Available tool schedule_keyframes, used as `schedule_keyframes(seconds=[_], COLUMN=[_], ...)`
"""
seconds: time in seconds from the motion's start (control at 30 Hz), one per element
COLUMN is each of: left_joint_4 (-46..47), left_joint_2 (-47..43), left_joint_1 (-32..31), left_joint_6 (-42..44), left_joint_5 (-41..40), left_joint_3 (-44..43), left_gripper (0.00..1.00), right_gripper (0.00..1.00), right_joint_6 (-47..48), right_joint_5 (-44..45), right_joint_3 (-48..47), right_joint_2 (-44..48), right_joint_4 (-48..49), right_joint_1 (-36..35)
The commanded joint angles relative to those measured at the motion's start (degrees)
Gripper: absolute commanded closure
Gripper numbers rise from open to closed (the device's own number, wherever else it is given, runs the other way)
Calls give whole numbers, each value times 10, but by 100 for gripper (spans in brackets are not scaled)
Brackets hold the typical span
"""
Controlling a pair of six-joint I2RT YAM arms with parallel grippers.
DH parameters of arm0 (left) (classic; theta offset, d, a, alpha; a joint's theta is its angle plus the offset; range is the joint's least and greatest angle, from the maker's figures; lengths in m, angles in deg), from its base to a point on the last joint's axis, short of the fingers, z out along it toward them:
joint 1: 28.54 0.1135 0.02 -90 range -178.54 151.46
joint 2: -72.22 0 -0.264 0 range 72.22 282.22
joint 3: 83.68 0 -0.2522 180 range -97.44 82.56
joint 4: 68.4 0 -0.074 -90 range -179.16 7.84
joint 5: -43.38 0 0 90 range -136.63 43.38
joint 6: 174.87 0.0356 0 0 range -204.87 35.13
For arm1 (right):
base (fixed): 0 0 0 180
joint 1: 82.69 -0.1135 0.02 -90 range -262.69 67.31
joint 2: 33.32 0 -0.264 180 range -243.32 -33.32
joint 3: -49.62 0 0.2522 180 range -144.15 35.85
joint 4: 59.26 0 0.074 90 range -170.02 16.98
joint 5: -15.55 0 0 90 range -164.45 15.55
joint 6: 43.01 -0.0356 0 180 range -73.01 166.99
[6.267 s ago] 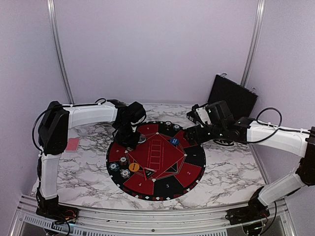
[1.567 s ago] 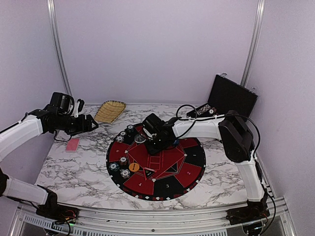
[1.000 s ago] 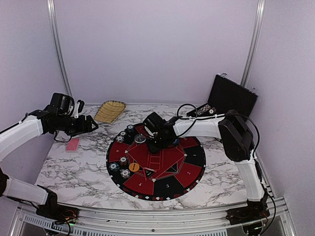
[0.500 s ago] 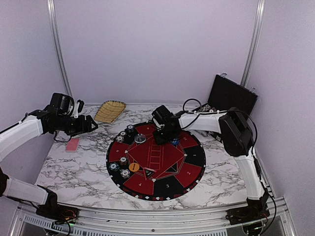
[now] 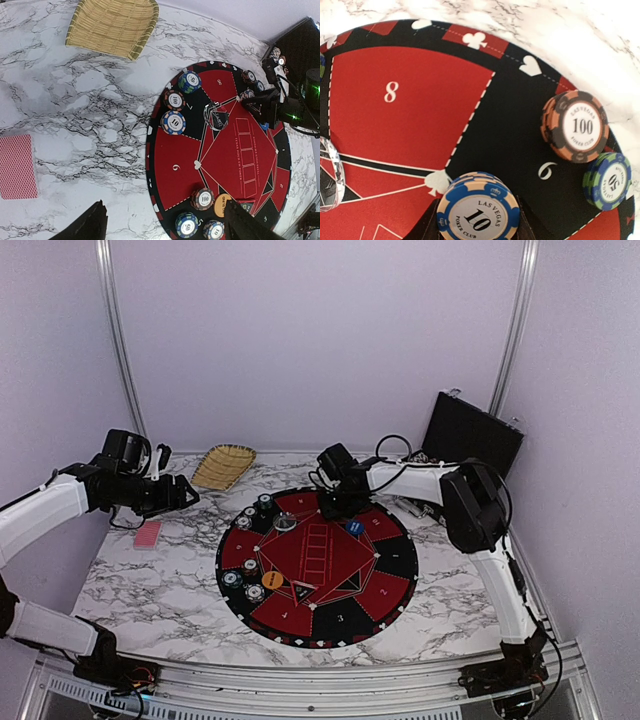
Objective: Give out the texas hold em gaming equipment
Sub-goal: Move the pile of poker chips to the small blind area.
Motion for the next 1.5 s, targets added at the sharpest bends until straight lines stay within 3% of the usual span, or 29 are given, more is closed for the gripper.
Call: schedule_keyframes(seconds=[0.0,1.03,1.47], left_joint_4=[11,12,11], left_joint_2=[8,8,8], left_joint_1=[5,8,8], left_joint_6=[10,10,10], left_joint_5=[11,22,25], left_joint_3=[3,6,6], left_gripper=[18,18,19], right_gripper=[66,60,48], right_joint_6=[9,6,9], right_joint_5=[19,40,16], right_joint_3=[-14,2,4], right_joint_2=[-24,-8,-3], right_joint_4=[-32,-37,-42], right_joint_1=[21,33,28])
